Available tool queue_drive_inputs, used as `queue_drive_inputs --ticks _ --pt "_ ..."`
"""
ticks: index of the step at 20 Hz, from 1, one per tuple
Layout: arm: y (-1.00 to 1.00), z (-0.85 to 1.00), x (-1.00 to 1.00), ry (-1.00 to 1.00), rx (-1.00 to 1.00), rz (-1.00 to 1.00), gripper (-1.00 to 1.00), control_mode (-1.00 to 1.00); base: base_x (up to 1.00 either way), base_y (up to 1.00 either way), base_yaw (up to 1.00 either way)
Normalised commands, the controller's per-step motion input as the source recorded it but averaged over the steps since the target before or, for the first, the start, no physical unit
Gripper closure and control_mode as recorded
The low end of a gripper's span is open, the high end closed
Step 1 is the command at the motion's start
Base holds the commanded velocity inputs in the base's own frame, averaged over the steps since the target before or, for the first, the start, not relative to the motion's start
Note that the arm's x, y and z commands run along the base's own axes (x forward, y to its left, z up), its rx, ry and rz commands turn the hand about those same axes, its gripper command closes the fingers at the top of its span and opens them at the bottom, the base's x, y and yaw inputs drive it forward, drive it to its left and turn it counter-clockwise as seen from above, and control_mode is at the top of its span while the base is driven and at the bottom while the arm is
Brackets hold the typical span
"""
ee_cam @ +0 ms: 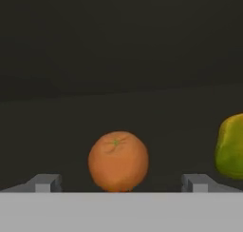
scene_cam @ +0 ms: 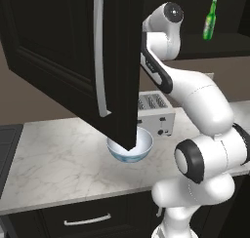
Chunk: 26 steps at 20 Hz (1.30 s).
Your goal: Open the cabinet. Pick the tangerine and mango from the cabinet and place them into the bowl. Then close the cabinet.
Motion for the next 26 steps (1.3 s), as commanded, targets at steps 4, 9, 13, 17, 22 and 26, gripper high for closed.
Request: queue_drive_inputs --ticks 4,9,13,17,22,26 --pt "0.0 0.0 0.04 0.0 0.0 0.0 -1.0 -1.0 0.0 0.0 0.0" --pt "0.03 -0.14 0.0 0.0 0.0 0.0 -1.0 -1.0 0.0 0.0 0.0" --pt "0.07 -0.12 0.15 0.0 0.0 0.0 -1.0 -1.0 0.0 0.0 0.0" --pt "0.13 -0.1 0.33 0.0 0.0 0.0 -1.0 -1.0 0.0 0.0 0.0" --pt "0.15 -0.15 0.44 0.02 0.0 0.0 -1.0 -1.0 0.0 0.0 0.0" --pt "0.12 -0.28 0.33 0.03 0.0 0.0 -1.0 -1.0 0.0 0.0 0.0"
